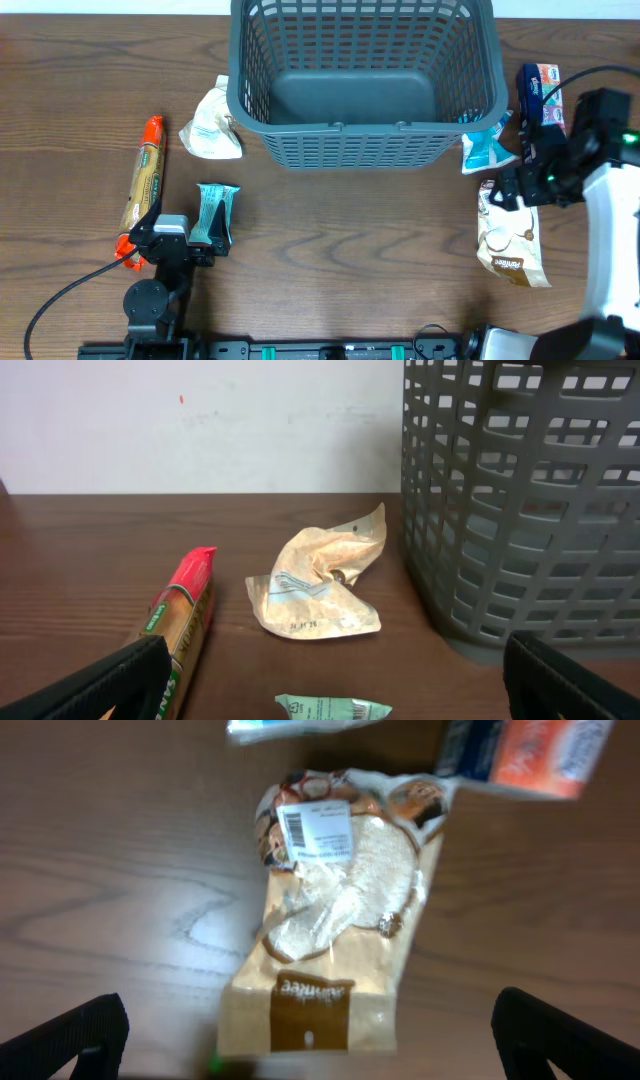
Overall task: Pack container
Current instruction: 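Move the right gripper to the brown rice bag and grasp it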
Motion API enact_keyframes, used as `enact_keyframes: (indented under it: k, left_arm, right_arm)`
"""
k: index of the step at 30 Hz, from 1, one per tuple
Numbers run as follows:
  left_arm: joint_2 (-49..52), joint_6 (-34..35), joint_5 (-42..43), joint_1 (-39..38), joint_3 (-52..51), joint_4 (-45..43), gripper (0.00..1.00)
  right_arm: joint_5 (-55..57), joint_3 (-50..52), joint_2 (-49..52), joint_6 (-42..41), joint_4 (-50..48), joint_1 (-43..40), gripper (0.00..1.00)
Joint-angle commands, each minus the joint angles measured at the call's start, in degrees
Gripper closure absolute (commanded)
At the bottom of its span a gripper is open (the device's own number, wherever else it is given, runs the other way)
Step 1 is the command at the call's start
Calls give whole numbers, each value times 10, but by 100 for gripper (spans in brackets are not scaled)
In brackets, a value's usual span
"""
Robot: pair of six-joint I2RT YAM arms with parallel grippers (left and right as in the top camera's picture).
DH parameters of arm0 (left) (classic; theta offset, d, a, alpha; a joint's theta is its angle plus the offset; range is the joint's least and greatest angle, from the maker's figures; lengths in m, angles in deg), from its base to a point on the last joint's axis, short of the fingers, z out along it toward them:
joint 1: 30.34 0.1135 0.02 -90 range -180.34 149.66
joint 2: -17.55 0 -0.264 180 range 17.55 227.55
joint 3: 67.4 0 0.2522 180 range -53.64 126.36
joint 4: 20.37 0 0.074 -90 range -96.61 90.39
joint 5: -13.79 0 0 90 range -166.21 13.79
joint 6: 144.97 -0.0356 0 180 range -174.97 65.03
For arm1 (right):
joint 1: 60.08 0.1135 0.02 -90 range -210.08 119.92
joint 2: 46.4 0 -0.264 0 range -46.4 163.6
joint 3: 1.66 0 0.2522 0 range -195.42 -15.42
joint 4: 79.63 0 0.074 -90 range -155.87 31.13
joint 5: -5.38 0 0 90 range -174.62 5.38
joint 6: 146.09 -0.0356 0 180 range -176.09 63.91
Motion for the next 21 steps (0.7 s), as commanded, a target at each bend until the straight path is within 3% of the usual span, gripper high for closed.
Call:
enact_keyframes:
  k: [1, 9, 21]
  left_arm:
    - [-4, -3, 4, -2, -11, 19, 1]
    - [-4, -3, 4, -2, -11, 19, 1]
    - [-4, -3, 4, -2, -11, 19, 1]
  right_arm:
    - [-8, 51, 1, 28, -38, -6, 1]
    - [-65, 109, 13, 128, -105, -6, 1]
    - [3, 120, 56, 130, -175, -13, 1]
